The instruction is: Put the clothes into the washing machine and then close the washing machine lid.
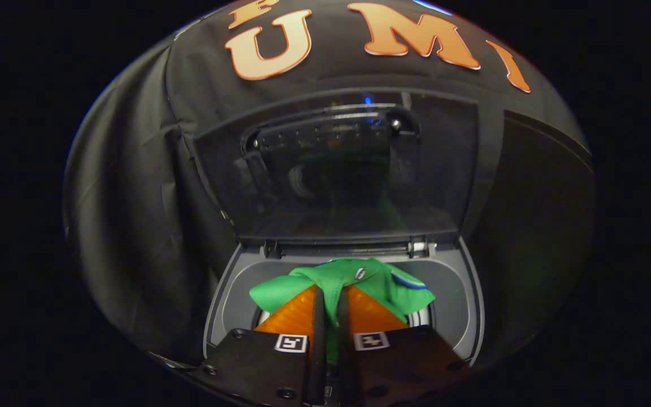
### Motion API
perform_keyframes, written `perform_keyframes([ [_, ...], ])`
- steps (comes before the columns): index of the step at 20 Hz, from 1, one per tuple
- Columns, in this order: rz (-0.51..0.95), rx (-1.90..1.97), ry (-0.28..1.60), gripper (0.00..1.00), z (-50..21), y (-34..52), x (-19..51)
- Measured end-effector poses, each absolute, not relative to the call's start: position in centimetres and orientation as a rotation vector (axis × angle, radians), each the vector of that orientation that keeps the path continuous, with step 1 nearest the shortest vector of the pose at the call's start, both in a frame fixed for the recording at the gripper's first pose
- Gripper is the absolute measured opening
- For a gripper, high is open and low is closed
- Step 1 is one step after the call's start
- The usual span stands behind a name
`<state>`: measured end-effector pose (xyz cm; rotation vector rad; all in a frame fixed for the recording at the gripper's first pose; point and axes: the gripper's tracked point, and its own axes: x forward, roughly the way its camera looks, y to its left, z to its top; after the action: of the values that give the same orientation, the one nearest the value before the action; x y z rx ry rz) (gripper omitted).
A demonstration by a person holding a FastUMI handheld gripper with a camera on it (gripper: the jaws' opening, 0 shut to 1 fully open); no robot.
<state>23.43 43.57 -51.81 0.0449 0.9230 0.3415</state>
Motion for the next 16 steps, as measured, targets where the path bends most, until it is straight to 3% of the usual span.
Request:
perform_keyframes([
  [3, 0.321, 0.016, 0.958, 0.96, -53.5, 43.1, 22.5],
  [16, 0.426, 0.027, 0.74, 0.99, -42.4, 44.5, 21.5],
])
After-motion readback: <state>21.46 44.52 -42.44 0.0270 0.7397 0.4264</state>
